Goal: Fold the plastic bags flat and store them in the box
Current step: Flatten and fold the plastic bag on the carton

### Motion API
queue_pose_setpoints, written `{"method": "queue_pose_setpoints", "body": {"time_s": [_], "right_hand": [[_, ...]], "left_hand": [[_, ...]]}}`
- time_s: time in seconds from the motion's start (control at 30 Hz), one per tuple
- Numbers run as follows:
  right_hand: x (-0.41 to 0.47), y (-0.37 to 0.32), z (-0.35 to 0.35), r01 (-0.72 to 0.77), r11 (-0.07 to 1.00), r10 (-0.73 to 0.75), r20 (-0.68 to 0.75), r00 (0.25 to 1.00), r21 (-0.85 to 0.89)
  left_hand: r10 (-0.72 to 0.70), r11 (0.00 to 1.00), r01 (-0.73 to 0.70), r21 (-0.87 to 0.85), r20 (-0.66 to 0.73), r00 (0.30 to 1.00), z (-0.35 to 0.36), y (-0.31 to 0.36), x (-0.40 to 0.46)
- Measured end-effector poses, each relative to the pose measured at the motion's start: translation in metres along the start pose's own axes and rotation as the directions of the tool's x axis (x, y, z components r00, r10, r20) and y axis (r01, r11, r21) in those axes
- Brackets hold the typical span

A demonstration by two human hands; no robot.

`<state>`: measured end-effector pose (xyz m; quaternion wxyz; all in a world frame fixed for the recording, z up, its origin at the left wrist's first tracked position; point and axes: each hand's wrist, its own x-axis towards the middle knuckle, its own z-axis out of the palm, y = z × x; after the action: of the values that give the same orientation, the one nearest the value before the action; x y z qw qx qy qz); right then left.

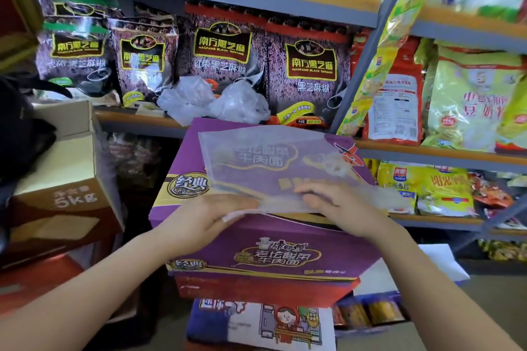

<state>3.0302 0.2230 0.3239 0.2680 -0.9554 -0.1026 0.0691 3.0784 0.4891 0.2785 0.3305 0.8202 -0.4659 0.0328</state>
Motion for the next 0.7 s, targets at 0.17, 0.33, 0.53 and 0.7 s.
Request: {"method": "queue_pose_setpoints", "body": {"time_s": [0.17, 0.33, 0.53, 0.7], "right_hand": [[-0.019, -0.029, -0.026, 0.098, 0.908, -0.040, 0.148, 0.988, -0.408], [0.005, -0.054, -0.047, 0.195, 0.963, -0.157, 0.200, 0.967, -0.188], [0.073, -0.044, -0.024, 0.163, 0.939, -0.113, 0.176, 0.978, -0.302], [0.098, -0.026, 0.006, 0.123, 0.939, -0.094, 0.103, 0.990, -0.321]], "left_hand": [[-0.319, 0.811, 0.210, -0.546, -0.112, 0.941, -0.012, 0.027, -0.004], [-0.557, 0.747, 0.335, -0.574, -0.265, 0.787, -0.032, 0.031, -0.003], [-0.494, 0.840, 0.539, 0.057, -0.328, 0.805, -0.030, -0.006, -0.010], [-0.494, 0.808, 0.549, 0.213, -0.262, 0.829, -0.032, -0.021, -0.011]]}}
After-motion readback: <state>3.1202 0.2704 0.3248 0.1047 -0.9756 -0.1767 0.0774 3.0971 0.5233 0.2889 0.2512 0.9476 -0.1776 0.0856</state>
